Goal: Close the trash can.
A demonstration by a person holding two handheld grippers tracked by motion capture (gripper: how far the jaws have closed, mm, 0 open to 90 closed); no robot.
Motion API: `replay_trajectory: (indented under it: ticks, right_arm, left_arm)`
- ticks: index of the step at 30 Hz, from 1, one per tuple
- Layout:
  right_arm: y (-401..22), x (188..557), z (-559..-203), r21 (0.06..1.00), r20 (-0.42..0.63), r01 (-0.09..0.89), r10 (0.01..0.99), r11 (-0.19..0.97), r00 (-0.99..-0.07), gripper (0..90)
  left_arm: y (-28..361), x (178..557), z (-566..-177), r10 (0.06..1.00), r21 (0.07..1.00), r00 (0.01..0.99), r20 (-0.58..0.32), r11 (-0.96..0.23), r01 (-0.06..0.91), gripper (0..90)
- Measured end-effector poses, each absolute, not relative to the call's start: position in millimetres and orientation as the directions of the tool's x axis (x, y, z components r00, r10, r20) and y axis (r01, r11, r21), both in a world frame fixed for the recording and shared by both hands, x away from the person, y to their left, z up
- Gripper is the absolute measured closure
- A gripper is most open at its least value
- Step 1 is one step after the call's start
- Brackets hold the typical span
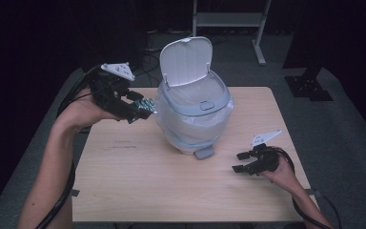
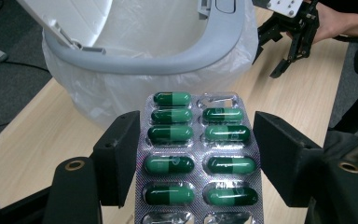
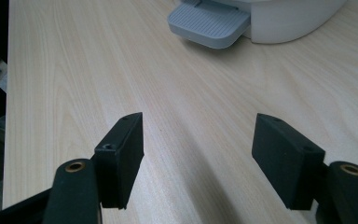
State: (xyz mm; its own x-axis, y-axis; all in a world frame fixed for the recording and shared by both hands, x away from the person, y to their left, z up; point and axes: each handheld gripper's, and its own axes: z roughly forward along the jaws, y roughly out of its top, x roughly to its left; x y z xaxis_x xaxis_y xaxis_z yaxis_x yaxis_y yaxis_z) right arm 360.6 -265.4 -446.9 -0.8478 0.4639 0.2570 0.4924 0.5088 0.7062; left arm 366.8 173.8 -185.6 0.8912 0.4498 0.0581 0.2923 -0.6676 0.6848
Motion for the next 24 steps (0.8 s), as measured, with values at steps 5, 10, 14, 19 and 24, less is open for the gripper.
replay_trajectory:
  ticks: [5, 10, 14, 19, 24]
  right_arm:
    - [-266.3, 362.2, -449.3, 0.701, 0.260, 0.497, 0.466, 0.512, -0.846, 32.7]
    - [-267.7, 362.1, -448.8, 0.701, 0.258, 0.499, 0.470, 0.509, -0.844, 32.7]
    - [-268.8, 362.1, -449.0, 0.700, 0.263, 0.503, 0.471, 0.507, -0.842, 32.8]
    - [-271.0, 363.3, -450.1, 0.700, 0.267, 0.507, 0.475, 0.503, -0.839, 33.0]
    - [-275.2, 362.7, -450.1, 0.701, 0.268, 0.512, 0.482, 0.497, -0.834, 33.0]
  left_arm:
    - [164.5, 374.2, -177.4, 0.434, 0.675, 0.898, 0.071, -0.684, 0.277, 33.3]
    - [153.3, 382.3, -169.4, 0.408, 0.667, 0.908, 0.090, -0.703, 0.249, 33.3]
    - [145.2, 389.4, -164.9, 0.389, 0.662, 0.917, 0.093, -0.711, 0.235, 33.3]
    - [133.7, 399.0, -158.8, 0.375, 0.656, 0.922, 0.100, -0.721, 0.222, 33.3]
    - [123.5, 408.3, -153.7, 0.363, 0.656, 0.927, 0.097, -0.724, 0.215, 33.3]
